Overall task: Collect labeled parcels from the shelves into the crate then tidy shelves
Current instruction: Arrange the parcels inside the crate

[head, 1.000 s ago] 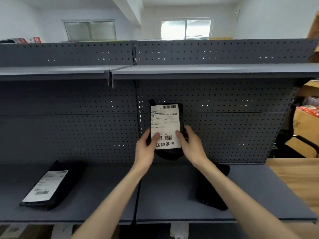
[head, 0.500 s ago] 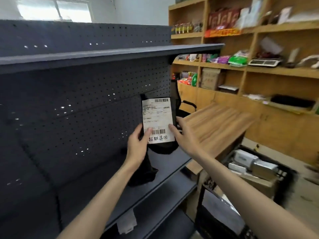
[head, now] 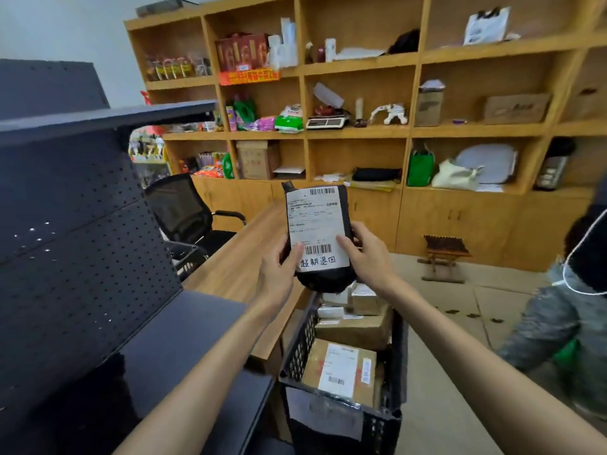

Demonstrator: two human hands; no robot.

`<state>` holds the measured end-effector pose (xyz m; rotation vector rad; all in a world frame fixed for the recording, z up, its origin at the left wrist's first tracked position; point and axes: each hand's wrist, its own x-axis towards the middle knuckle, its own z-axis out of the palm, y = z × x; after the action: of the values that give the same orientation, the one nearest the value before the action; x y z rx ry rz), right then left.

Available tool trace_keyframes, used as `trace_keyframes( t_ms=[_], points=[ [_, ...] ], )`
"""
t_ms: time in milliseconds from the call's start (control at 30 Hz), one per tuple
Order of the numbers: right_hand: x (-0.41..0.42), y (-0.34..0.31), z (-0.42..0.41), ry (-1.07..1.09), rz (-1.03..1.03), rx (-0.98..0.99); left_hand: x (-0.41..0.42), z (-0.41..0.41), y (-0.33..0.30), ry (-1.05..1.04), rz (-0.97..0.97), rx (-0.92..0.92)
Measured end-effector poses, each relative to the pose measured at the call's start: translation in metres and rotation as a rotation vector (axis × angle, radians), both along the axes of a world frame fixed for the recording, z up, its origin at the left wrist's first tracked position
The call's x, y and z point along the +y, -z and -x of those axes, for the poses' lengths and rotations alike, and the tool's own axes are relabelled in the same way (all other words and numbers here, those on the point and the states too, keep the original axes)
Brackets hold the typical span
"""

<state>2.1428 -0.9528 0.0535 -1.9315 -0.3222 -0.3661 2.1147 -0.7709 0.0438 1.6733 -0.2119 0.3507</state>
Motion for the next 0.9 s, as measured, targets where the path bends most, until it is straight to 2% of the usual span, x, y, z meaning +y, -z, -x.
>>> trace_keyframes(
  t_ms=[367, 600, 900],
  points=[
    [-0.073, 0.053, -0.056, 0.165, -0.024, 0.101, -0.068, -0.096, 0.049, 0.145, -0.086, 0.067],
    [-0.058, 0.105, -0.086, 0.169, -0.009, 0.224, -0.053, -0.123, 0.093, 0.196, -0.055, 0.196],
    [-0.012, 0.191, -0.119, 0.206, -0.040, 0.502, -0.007, -0.177, 0.182, 0.235, -0.191, 0.430]
  ],
)
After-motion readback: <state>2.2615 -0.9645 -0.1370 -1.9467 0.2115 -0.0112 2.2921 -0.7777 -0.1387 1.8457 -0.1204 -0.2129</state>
